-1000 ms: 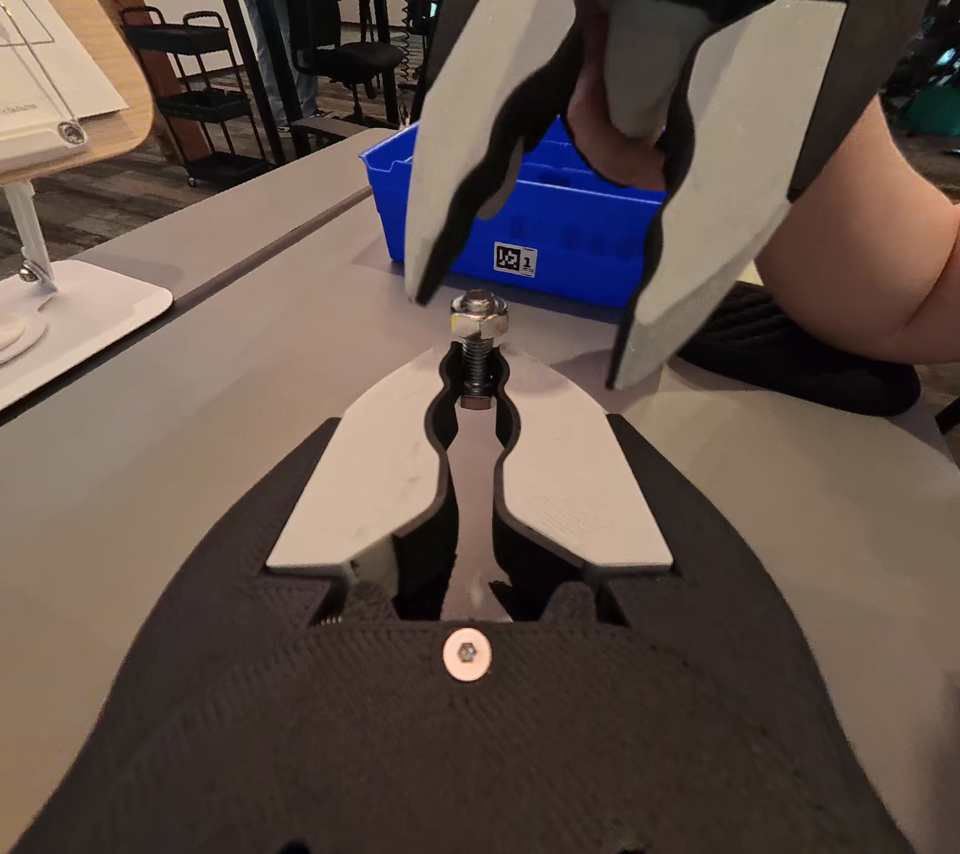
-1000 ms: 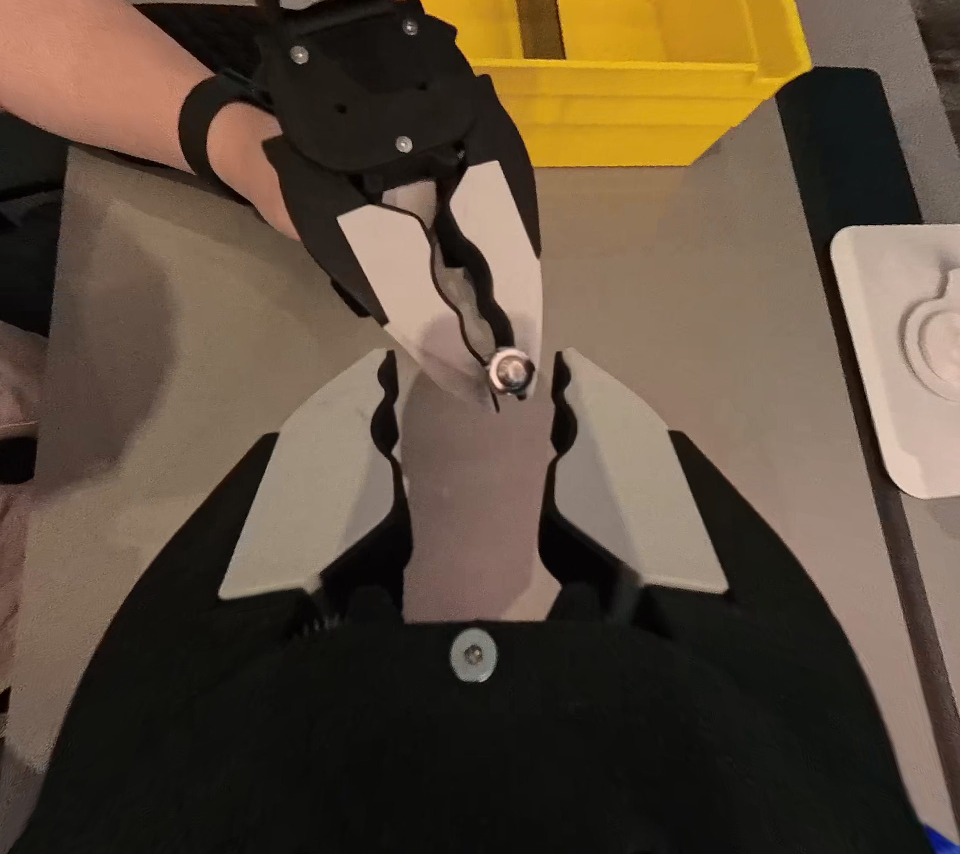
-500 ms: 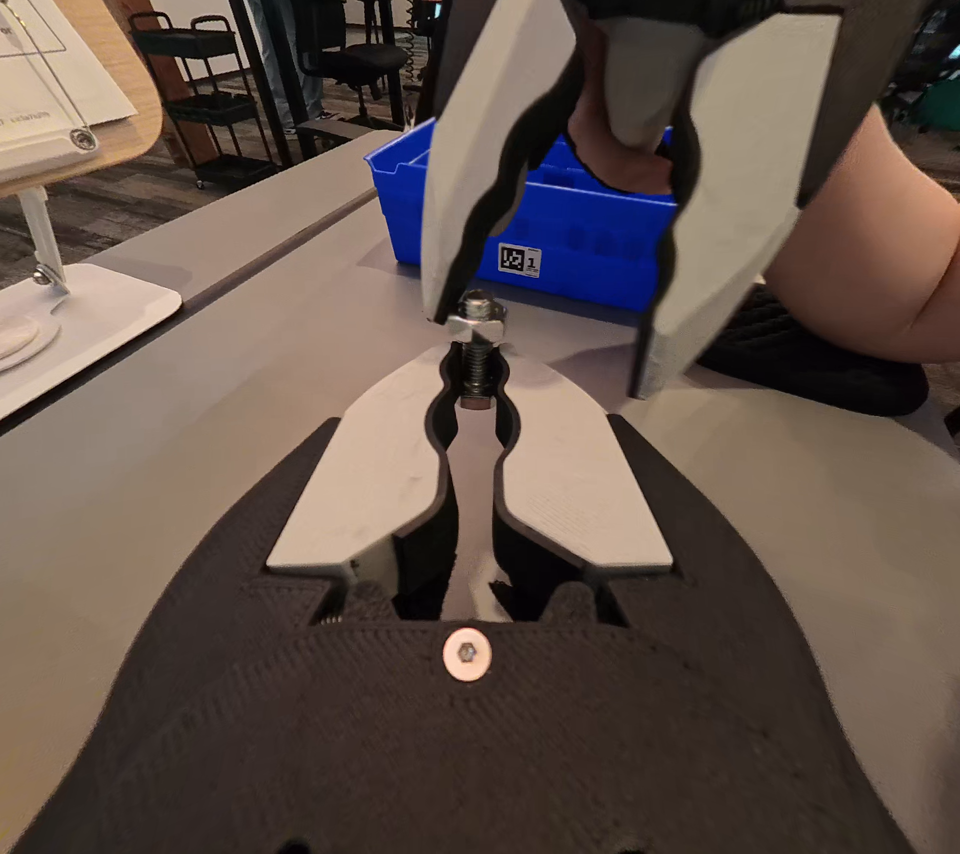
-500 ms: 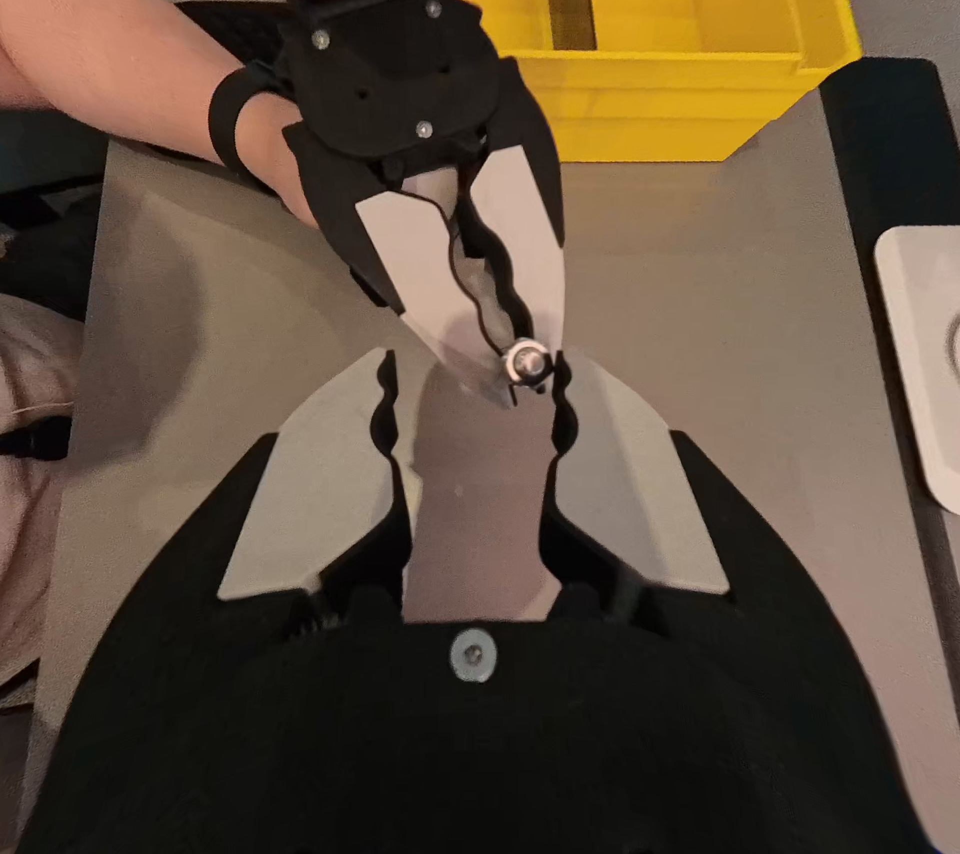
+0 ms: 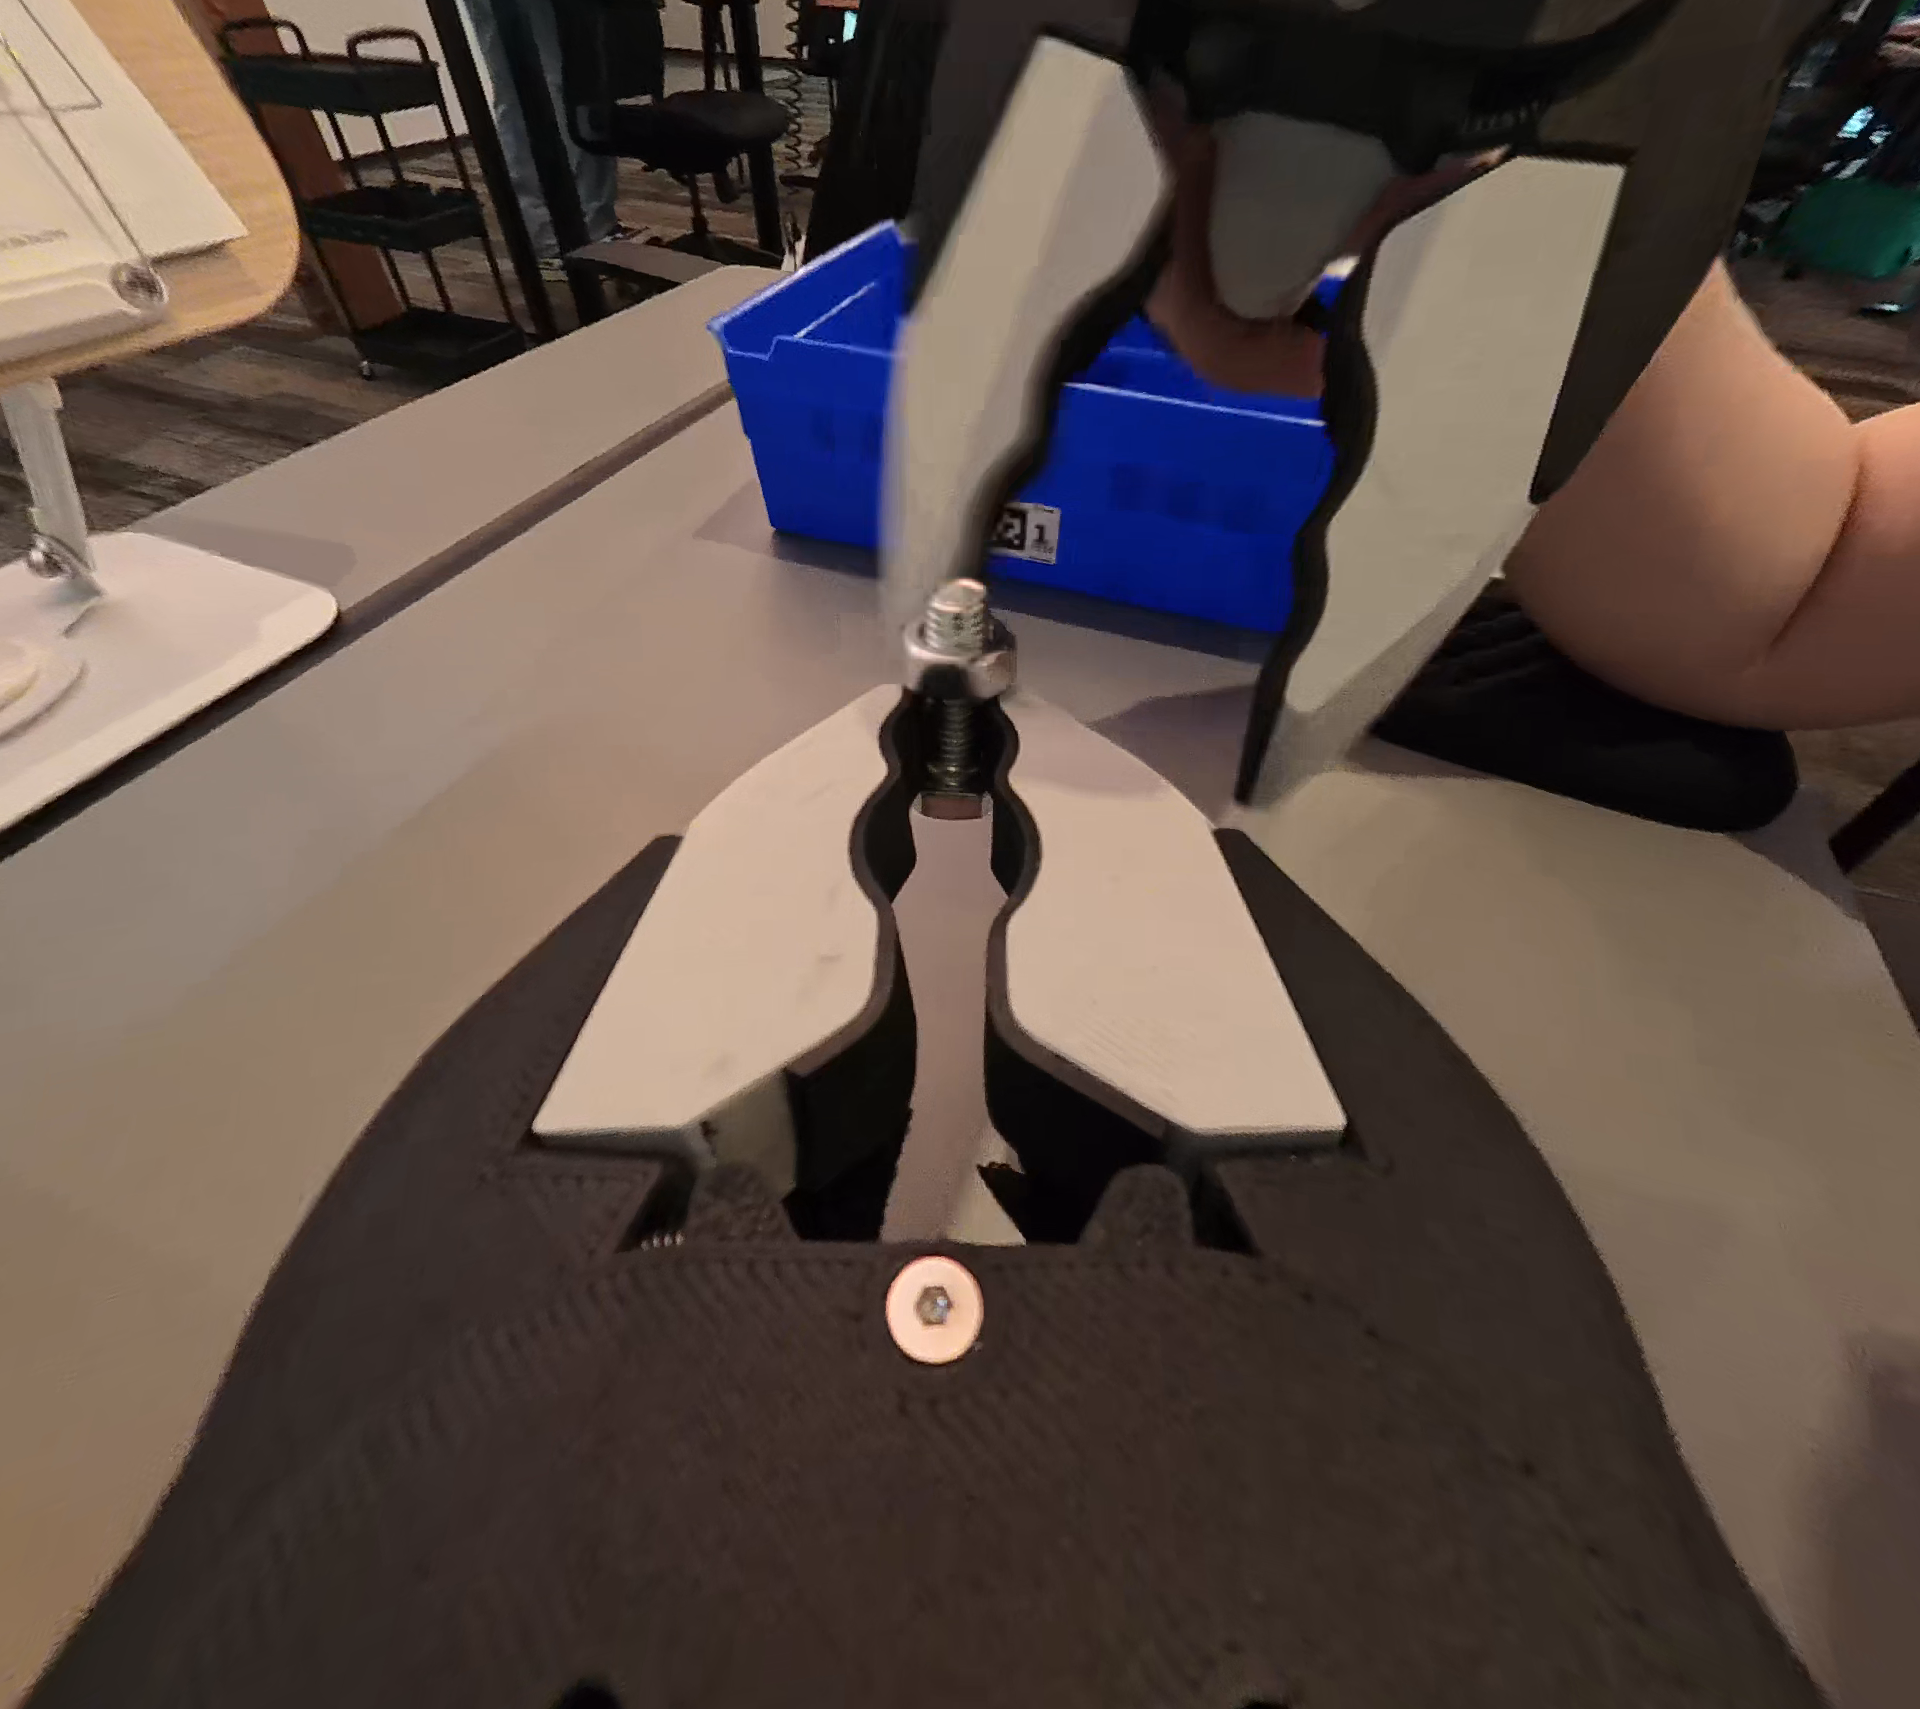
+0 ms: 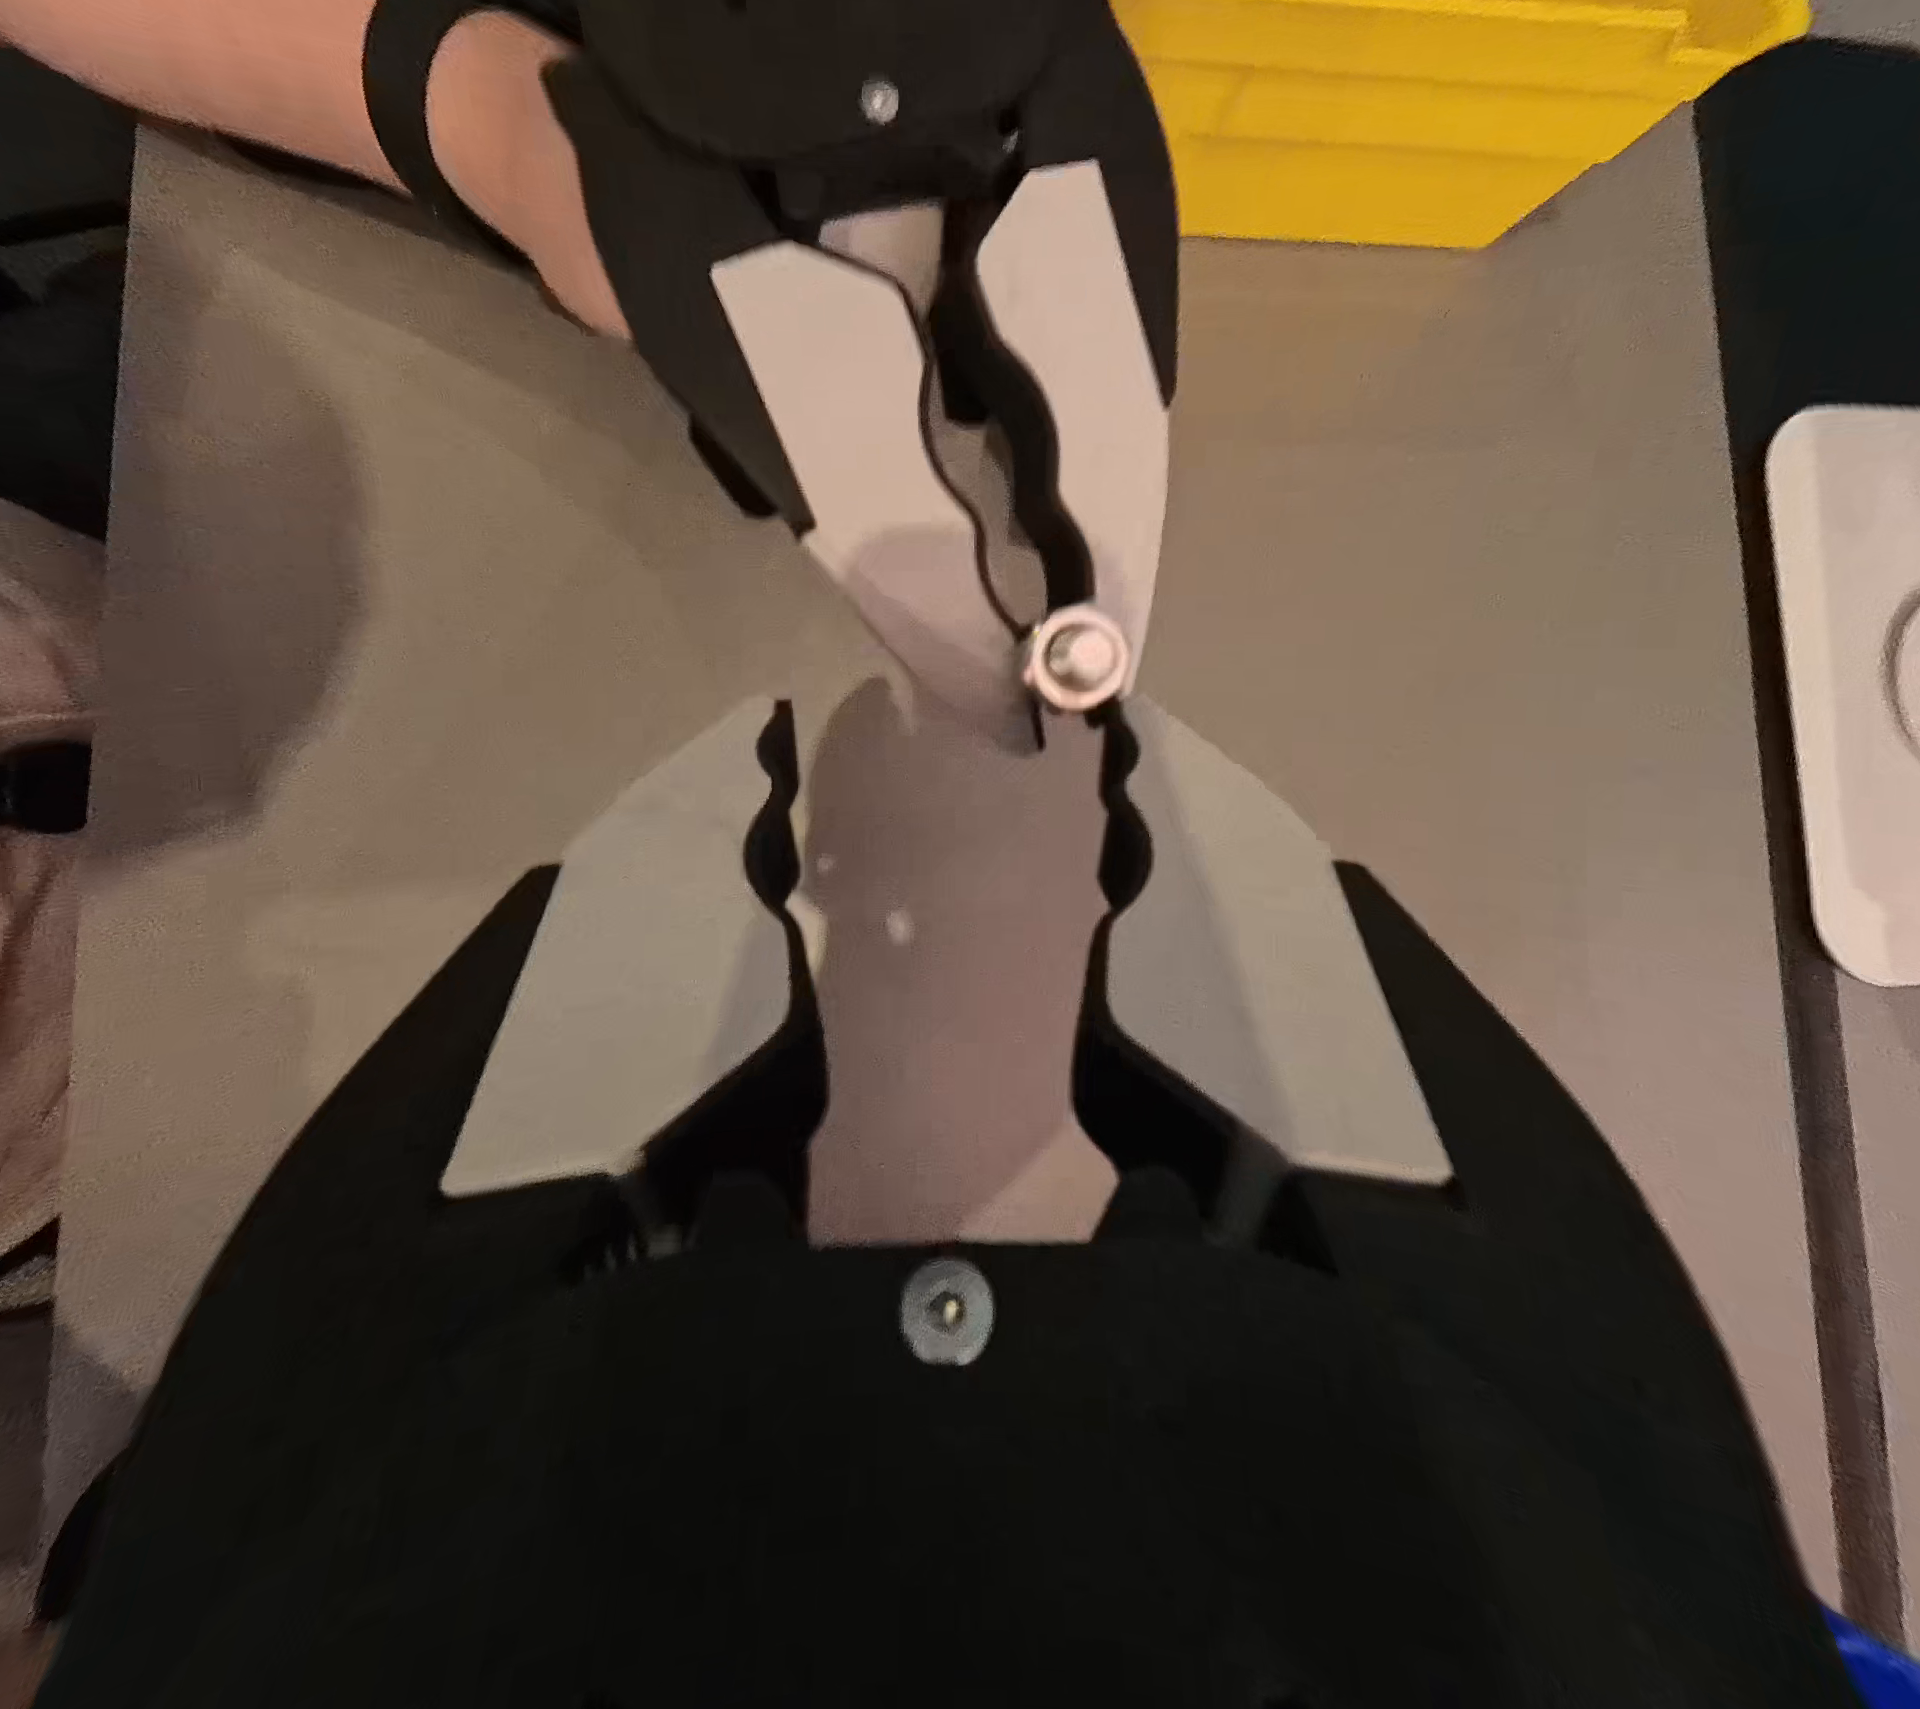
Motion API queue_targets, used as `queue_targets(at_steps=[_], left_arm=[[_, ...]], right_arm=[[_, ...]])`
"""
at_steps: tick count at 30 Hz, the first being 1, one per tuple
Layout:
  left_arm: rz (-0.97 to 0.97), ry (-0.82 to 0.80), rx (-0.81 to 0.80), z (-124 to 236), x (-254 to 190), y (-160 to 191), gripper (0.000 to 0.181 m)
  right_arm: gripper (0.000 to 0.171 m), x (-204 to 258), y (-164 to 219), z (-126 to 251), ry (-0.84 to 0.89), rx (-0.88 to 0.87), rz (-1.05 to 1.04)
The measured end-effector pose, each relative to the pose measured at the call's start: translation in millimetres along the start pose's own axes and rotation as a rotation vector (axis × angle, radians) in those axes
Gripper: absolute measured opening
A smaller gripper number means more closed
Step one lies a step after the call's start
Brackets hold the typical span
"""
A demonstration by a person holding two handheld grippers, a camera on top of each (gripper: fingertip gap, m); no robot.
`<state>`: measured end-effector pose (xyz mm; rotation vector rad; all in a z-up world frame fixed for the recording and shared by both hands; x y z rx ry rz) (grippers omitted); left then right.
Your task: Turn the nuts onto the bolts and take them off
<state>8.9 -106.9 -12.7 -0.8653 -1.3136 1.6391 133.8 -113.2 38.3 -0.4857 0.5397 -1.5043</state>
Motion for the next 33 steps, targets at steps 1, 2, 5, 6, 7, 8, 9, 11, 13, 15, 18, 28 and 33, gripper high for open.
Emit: queue_targets(at_steps=[1, 2, 5, 6, 7, 8, 9, 11, 13, 15, 18, 28, 33], left_arm=[[0.016, 0.003, 0.002, -0.2, 1.2, 1.1, 0.009], [0.032, -0.023, -0.005, -0.1, 3.8, 2.3, 0.009], [0.041, -0.013, -0.006, 0.6, 6.5, 3.5, 0.009], [0.044, -0.006, -0.011, 0.4, 5.7, 3.5, 0.009], [0.044, -0.001, -0.012, 0.0, 4.7, 3.3, 0.009], [0.041, 0.004, -0.01, -0.6, 3.4, 3.0, 0.009], [0.033, 0.005, -0.007, -1.0, 2.3, 2.9, 0.009], [0.02, 0.002, -0.004, -1.6, 1.1, 2.9, 0.009], [0.016, 0.01, -0.002, -1.7, 0.3, 2.9, 0.01], [0.014, 0.015, -0.008, -1.5, -0.2, 2.7, 0.009], [0.001, 0.019, 0.002, -2.4, -1.1, 4.1, 0.009], [-0.007, 0.029, -0.013, -1.2, -2.6, 2.4, 0.009], [0.049, 0.086, -0.044, -2.3, -2.4, 2.4, 0.011]], right_arm=[[0.047, 5.0, 5.7, 3.0, -0.056, 0.051, -0.005], [0.037, 10.8, 10.2, 6.2, -0.13, 0.082, 0.002], [0.024, 5.8, 7.9, 14.6, -0.031, 0.053, -0.003], [0.031, 2.3, 5.0, 15.9, -0.001, 0.023, -0.014], [0.031, -1.1, 1.9, 16.4, 0.017, -0.017, -0.021], [0.031, -4.9, -1.2, 16.5, 0.038, -0.057, -0.024], [0.031, -8.5, -3.5, 16.7, 0.062, -0.088, -0.029], [0.029, -12.3, -6.7, 17.4, 0.074, -0.134, -0.04], [0.018, -13.1, -8.5, 17.3, 0.066, -0.176, -0.03], [0.003, -13.7, -7.5, 15.7, 0.051, -0.18, -0.035], [0.003, -16.6, -5.1, 14.7, 0.038, -0.179, -0.052], [0.011, -21.4, -3.2, 10.5, -0.031, -0.207, -0.091], [0.01, -27.9, 0.2, 14.0, -0.107, -0.232, -0.163]])
Point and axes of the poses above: each gripper's, where its closed fingertips meet, z back along the fingers, y out of its underside, x = y × z across the jaws, the point moved 9 cm from there along z, back along the fingers, and after that the axes turned 5 degrees about -y, right-handed, at the moved point
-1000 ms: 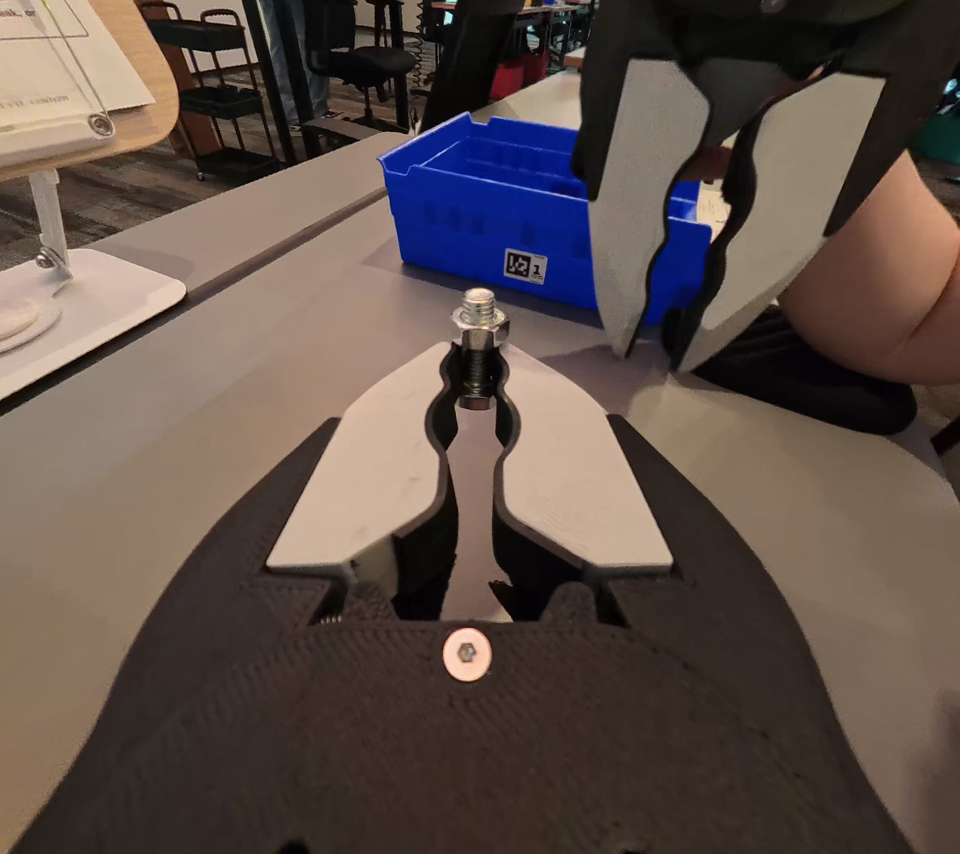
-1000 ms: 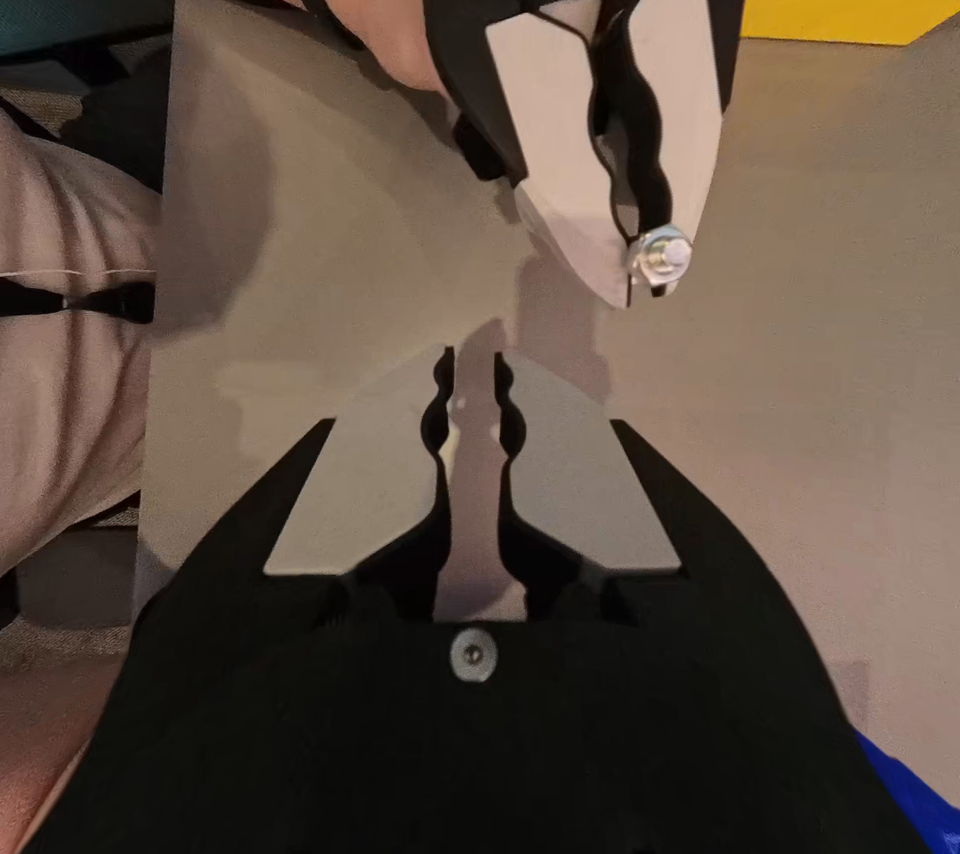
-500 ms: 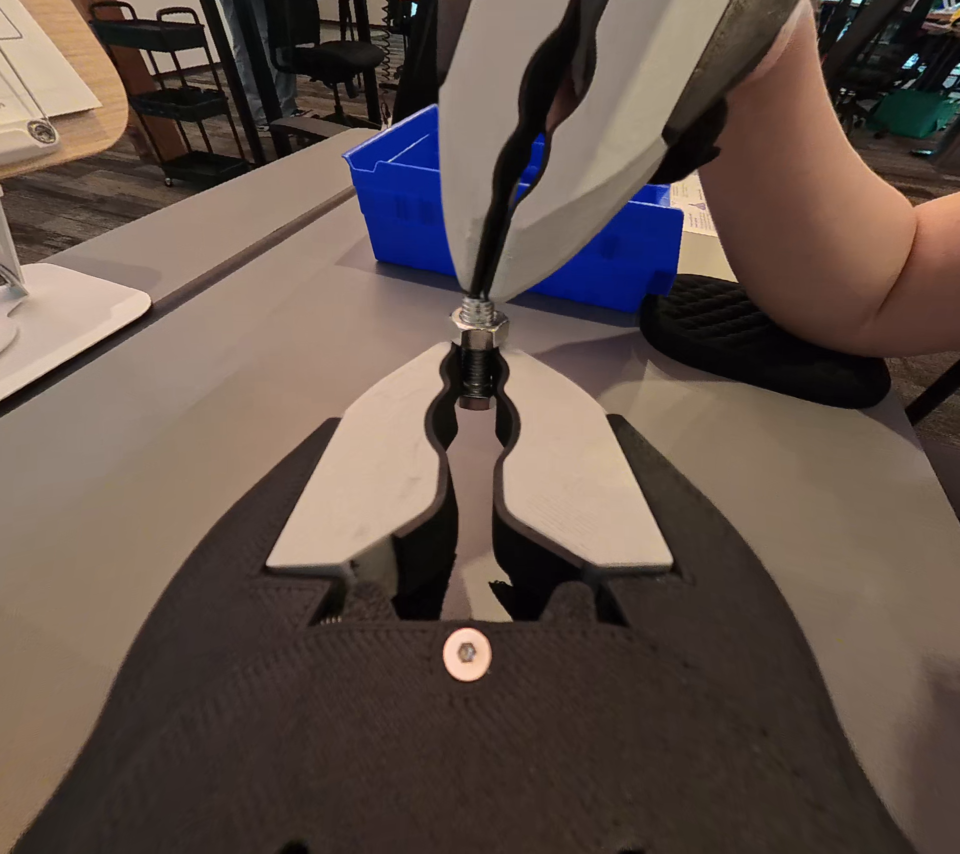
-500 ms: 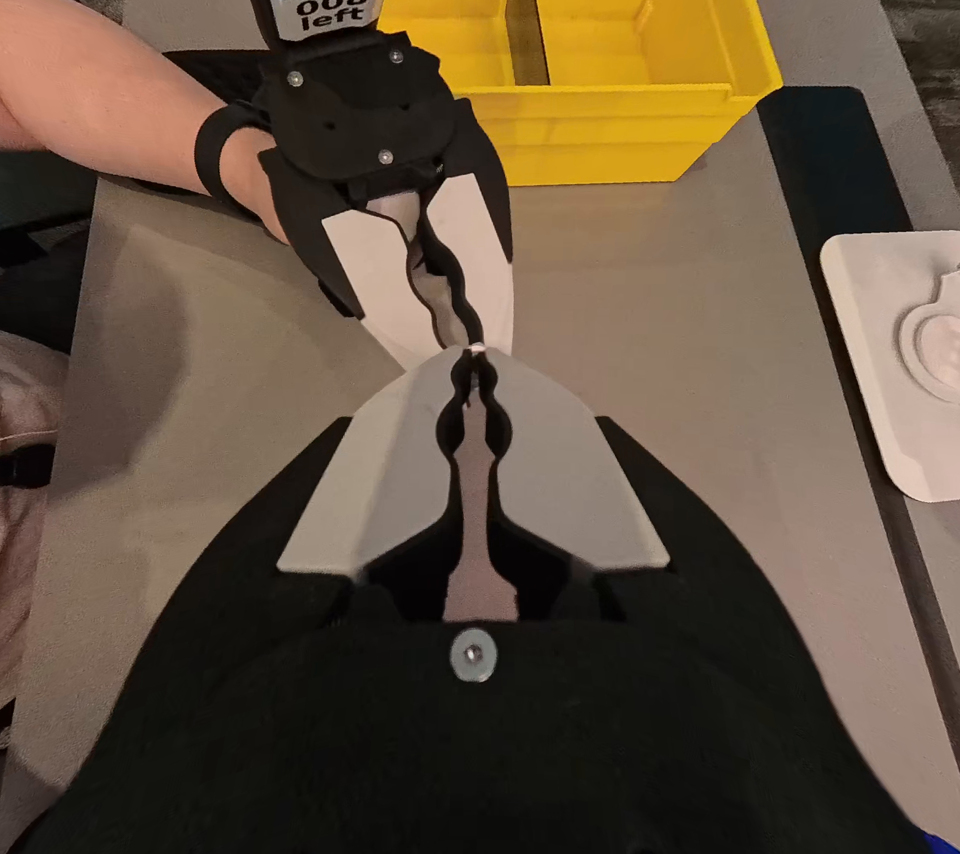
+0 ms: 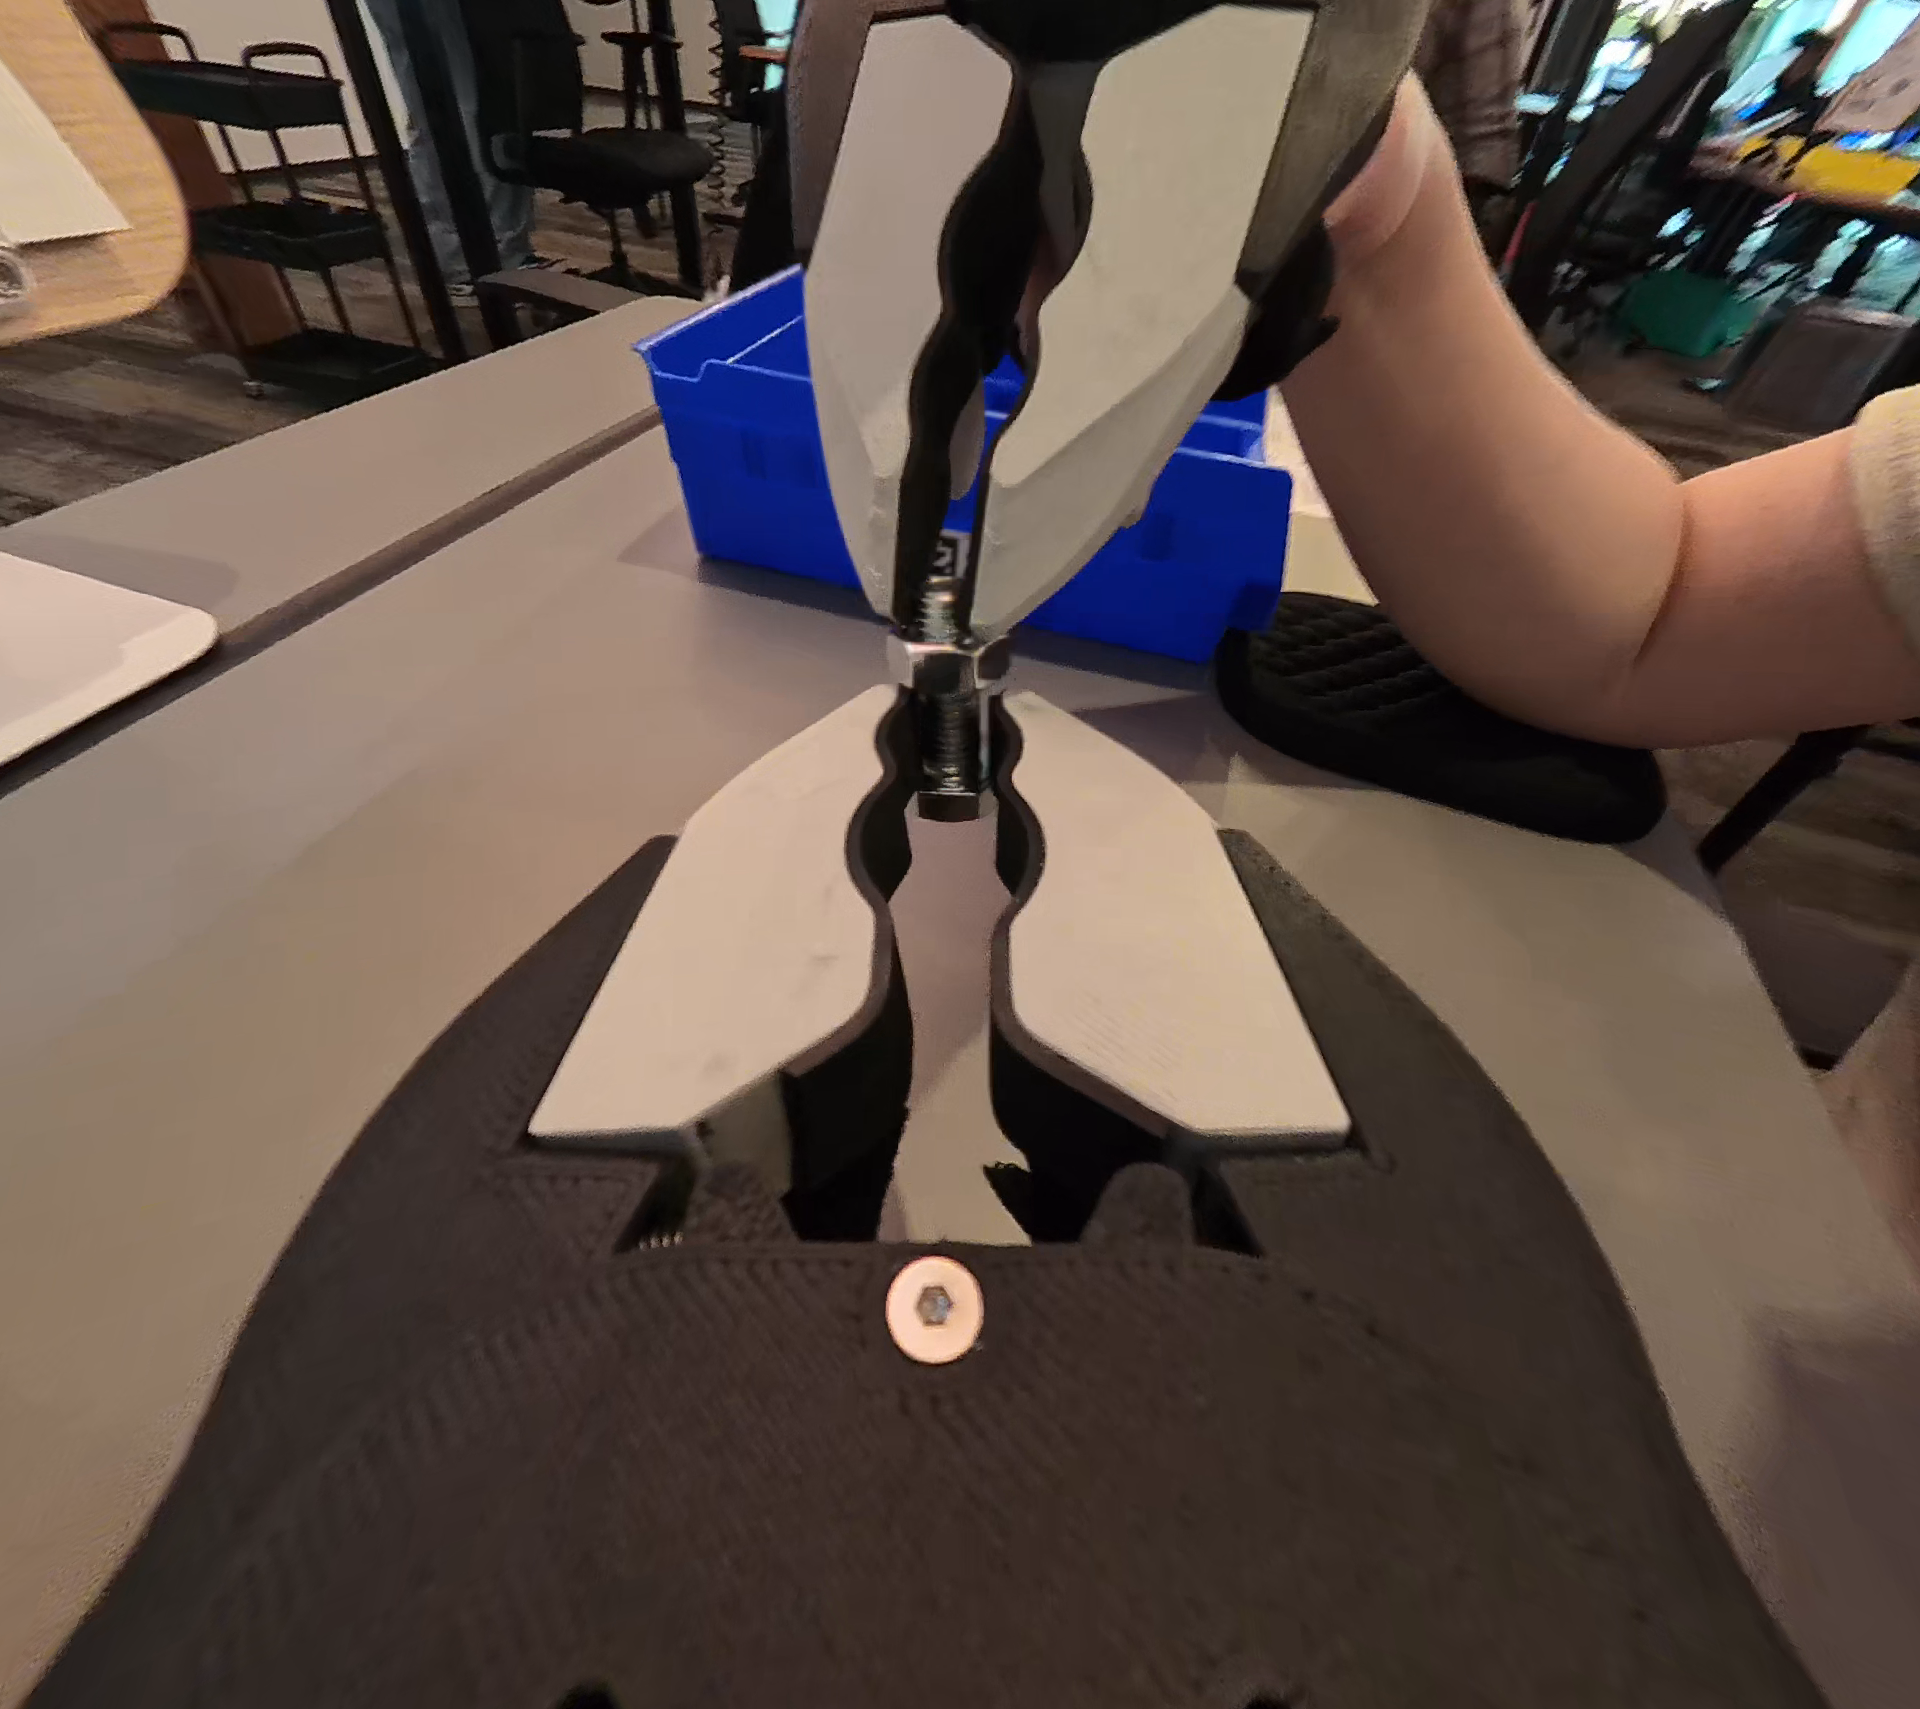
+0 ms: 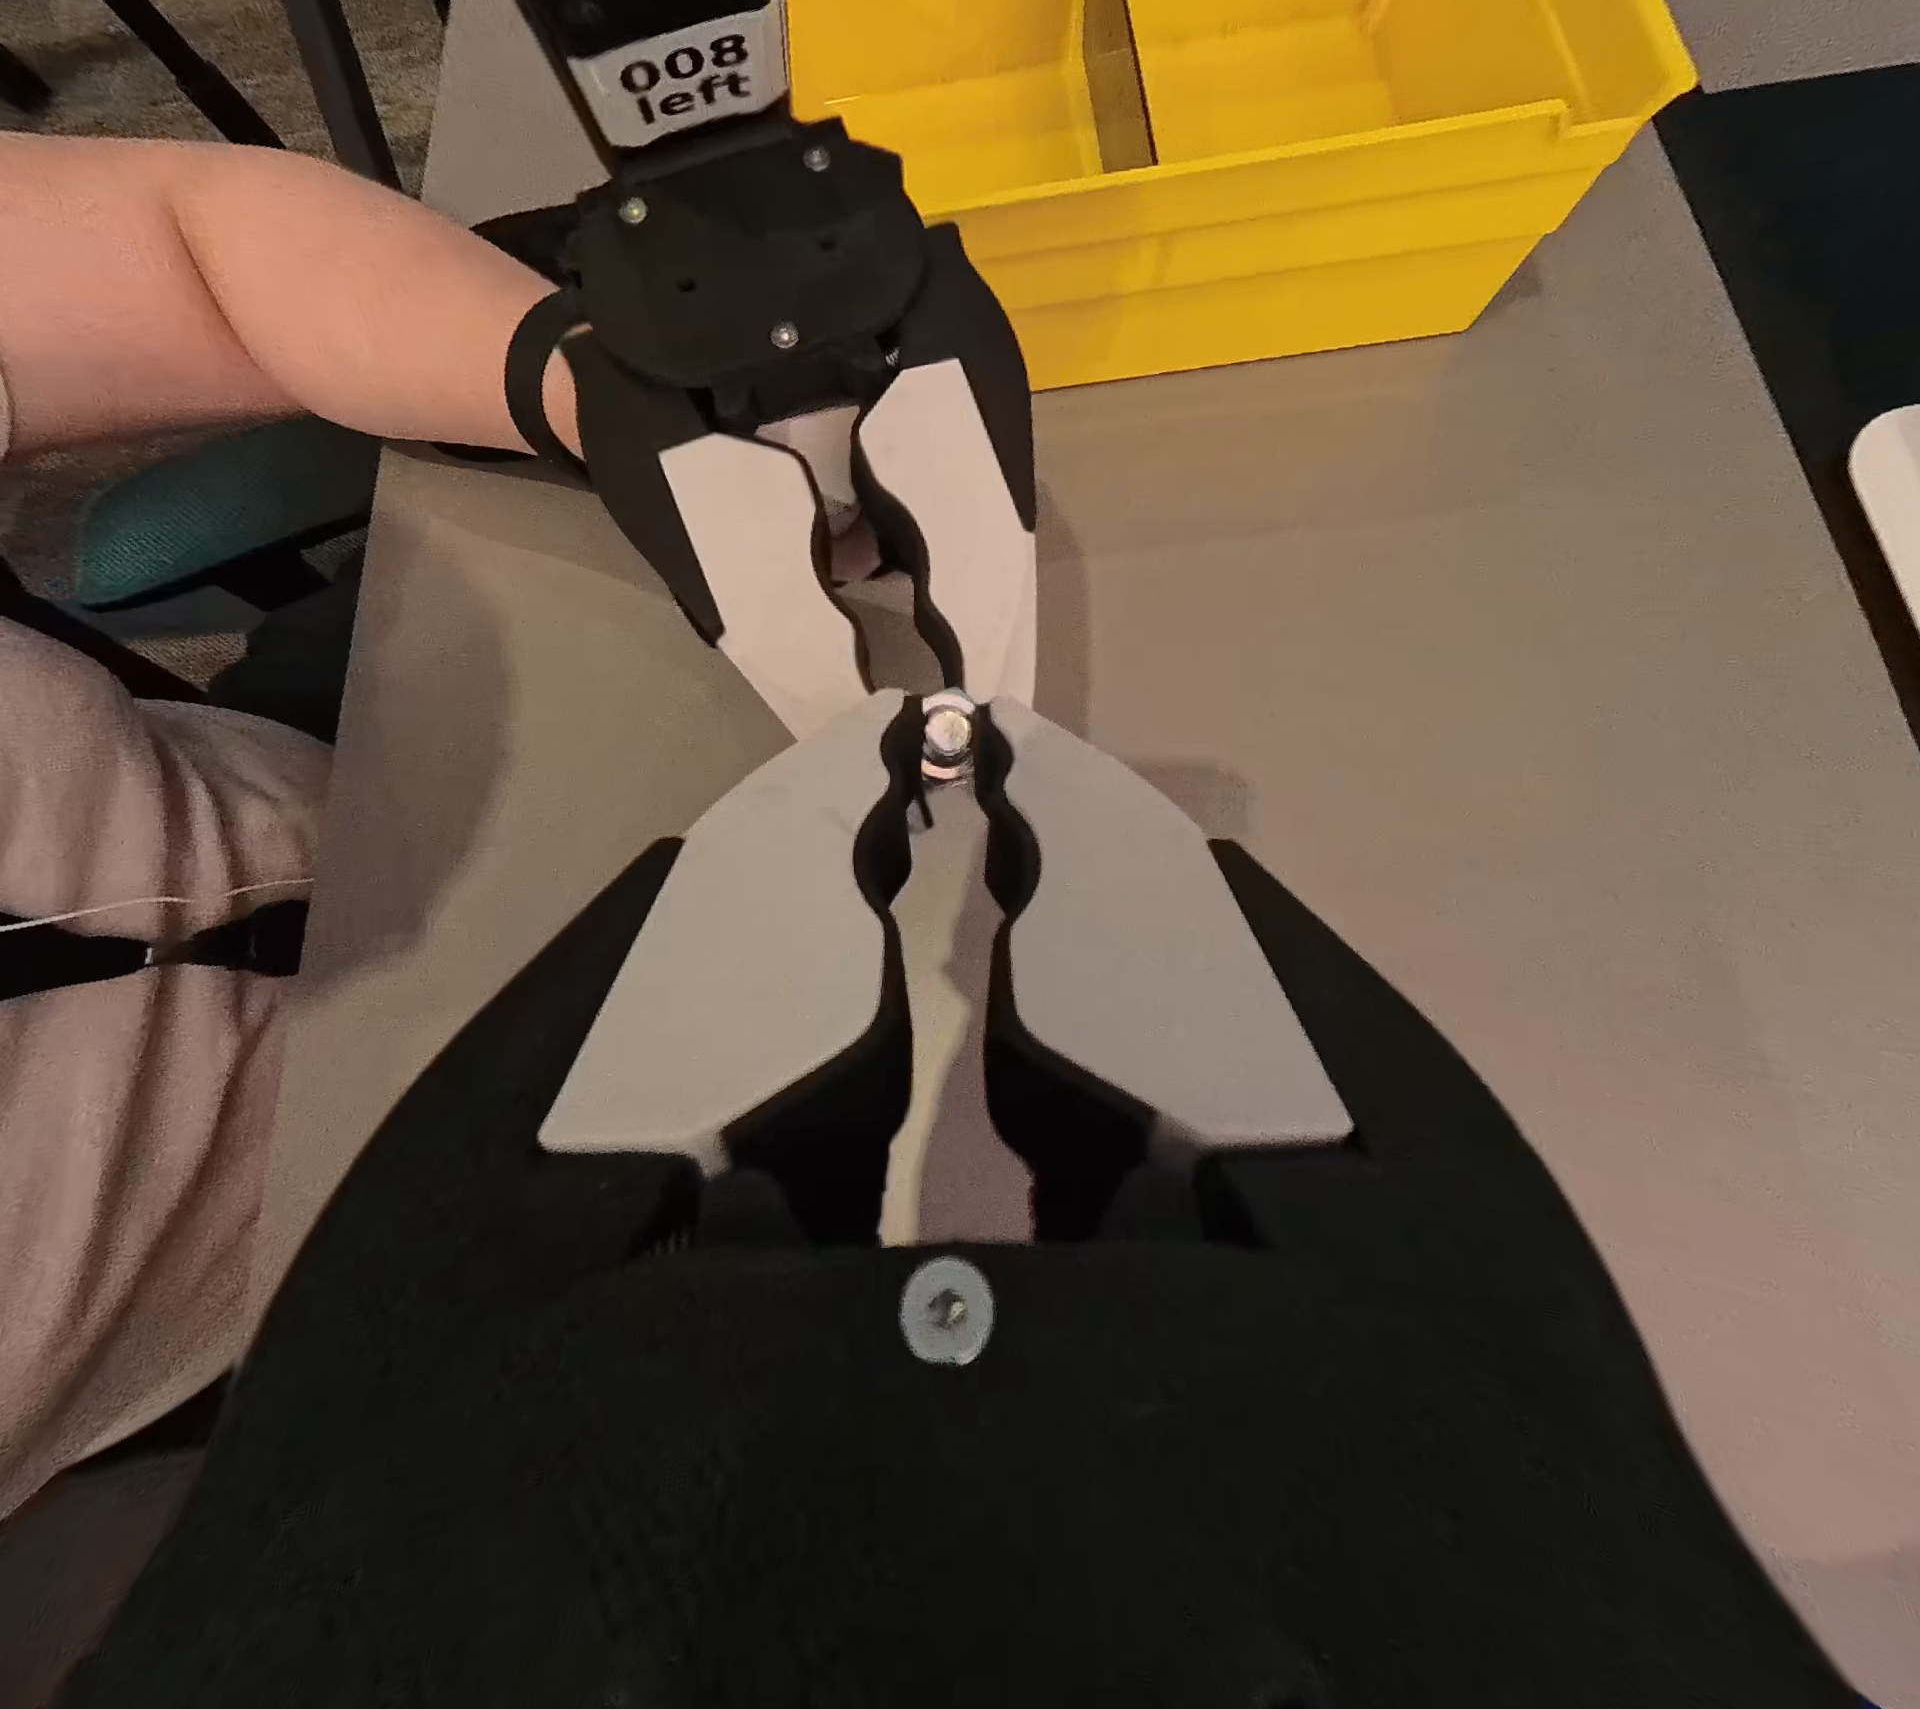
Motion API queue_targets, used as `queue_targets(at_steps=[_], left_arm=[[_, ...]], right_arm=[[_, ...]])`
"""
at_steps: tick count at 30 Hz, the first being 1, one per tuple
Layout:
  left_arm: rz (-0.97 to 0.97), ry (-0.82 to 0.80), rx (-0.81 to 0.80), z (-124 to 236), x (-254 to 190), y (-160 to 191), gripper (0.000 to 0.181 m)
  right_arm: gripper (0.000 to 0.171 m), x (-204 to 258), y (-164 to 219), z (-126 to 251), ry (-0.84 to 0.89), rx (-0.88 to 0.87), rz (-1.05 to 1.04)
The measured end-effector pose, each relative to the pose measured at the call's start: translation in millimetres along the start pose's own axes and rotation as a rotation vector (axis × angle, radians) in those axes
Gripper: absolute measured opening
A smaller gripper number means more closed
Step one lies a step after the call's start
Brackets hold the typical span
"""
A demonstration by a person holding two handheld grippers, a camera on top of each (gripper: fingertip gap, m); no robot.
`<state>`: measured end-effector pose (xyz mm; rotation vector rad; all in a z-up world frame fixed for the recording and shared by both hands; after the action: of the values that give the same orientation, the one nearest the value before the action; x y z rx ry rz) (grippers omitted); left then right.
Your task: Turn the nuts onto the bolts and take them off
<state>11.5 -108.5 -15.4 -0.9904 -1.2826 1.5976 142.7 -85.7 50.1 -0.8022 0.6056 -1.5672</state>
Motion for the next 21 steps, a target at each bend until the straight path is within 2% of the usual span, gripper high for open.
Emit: queue_targets(at_steps=[1, 3, 4, 6, 9, 12, 15, 18, 21], left_arm=[[0.021, 0.017, -0.008, -0.3, 0.5, -0.2, 0.017], [0.045, -0.009, 0.0, -2.1, 4.2, 1.5, 0.042], [0.043, -0.019, 0.011, -3.1, 5.4, 3.2, 0.048], [0.037, -0.02, 0.03, -6.1, 5.8, 7.3, 0.05], [0.029, -0.002, 0.099, -14.7, 3.0, 16.6, 0.05], [-0.003, -0.004, 0.21, -25.6, -0.6, 30.5, 0.05], [-0.046, 0.016, 0.279, -33.3, -6.8, 39.7, 0.049], [-0.041, 0.065, 0.29, -37.8, -14.3, 41.9, 0.048], [-0.045, 0.076, 0.301, -39.3, -16.9, 43.2, 0.047]], right_arm=[[0.01, -1.3, 0.1, 1.5, 0.001, -0.004, -0.012], [0.01, -4.4, 2.0, 7.5, 0.018, 0.004, -0.036], [0.01, -5.9, 3.6, 13.2, 0.038, 0.011, -0.043], [0.01, -7.5, 7.9, 33.4, 0.104, 0.028, -0.051], [0.01, -4.7, 26.2, 92.4, 0.27, 0.036, -0.1], [0.01, -4.8, 73.7, 157.9, 0.514, 0.111, -0.279], [0.011, -15.3, 136.9, 197.8, 0.67, 0.24, -0.593], [0.011, -36.5, 195.0, 203.5, 0.654, 0.409, -0.857], [0.011, -56.1, 228.4, 192.0, 0.561, 0.487, -0.965]])
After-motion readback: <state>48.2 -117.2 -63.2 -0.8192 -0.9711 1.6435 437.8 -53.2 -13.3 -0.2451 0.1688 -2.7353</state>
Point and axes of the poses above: each gripper's, where its closed fingertips meet, z back along the fingers, y out of its underside, x = y × z across the jaws, the point moved 9 cm from there along z, back along the fingers, and after that the axes turned 5 degrees about -y, right-handed, at the moved point
